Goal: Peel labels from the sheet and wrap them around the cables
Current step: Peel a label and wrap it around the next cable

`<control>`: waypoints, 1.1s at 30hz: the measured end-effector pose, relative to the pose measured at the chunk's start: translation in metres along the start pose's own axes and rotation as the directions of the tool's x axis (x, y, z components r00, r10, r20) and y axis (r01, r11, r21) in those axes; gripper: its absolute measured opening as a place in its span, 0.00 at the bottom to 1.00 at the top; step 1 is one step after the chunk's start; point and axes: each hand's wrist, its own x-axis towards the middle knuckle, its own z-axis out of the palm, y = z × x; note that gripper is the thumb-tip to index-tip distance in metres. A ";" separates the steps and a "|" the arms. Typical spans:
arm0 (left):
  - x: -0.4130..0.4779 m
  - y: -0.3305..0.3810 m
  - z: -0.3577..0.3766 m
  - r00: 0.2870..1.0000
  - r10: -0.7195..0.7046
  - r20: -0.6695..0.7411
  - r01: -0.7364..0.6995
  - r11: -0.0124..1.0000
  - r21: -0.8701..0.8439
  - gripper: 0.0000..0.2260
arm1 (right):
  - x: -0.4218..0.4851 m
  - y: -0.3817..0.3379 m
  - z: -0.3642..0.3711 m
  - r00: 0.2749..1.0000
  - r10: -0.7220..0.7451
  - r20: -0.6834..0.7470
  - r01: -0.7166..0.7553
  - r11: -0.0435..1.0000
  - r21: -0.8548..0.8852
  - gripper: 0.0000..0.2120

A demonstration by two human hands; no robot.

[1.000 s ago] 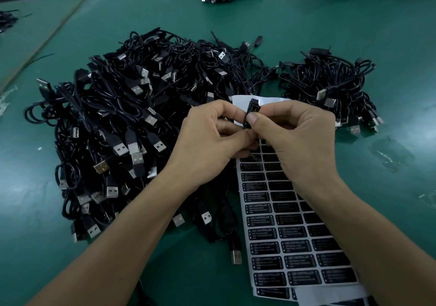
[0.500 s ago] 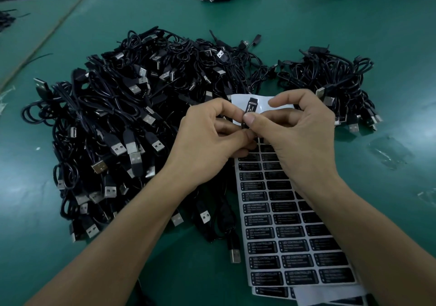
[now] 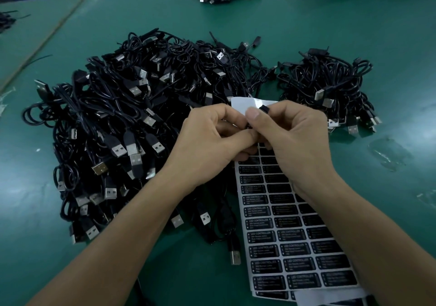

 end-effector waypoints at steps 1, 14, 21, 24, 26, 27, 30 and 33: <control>0.000 0.000 0.000 1.000 -0.003 -0.005 0.003 1.000 -0.003 0.06 | 0.000 0.000 0.000 1.000 -0.003 0.004 0.003 1.000 -0.002 0.12; -0.003 0.006 0.003 0.974 0.216 -0.062 -0.180 0.915 0.362 0.08 | -0.003 -0.006 -0.001 0.990 -0.139 0.016 0.139 0.974 -0.177 0.22; -0.003 0.010 -0.004 0.958 0.280 -0.057 -0.215 0.837 0.503 0.04 | -0.001 -0.007 -0.007 0.978 -0.198 0.066 0.209 0.928 -0.309 0.22; -0.001 0.012 -0.007 0.946 0.298 -0.131 -0.211 0.868 0.450 0.05 | -0.003 -0.009 -0.006 0.965 -0.199 0.171 0.249 0.897 -0.365 0.19; 0.001 0.014 -0.009 0.936 0.295 -0.194 -0.207 0.904 0.375 0.06 | -0.004 -0.010 -0.005 0.942 -0.188 0.277 0.292 0.868 -0.402 0.20; 0.001 0.015 -0.009 0.932 0.282 -0.225 -0.204 0.926 0.317 0.07 | -0.005 -0.010 -0.005 0.928 -0.182 0.325 0.317 0.843 -0.435 0.20; 0.001 0.018 -0.006 0.930 0.246 -0.272 -0.204 0.963 0.174 0.11 | -0.009 -0.008 -0.003 0.883 -0.153 0.445 0.378 0.792 -0.479 0.19; -0.001 0.022 -0.001 0.936 0.228 -0.270 -0.212 0.973 0.087 0.12 | -0.010 -0.003 0.000 0.852 -0.166 0.496 0.429 0.765 -0.481 0.23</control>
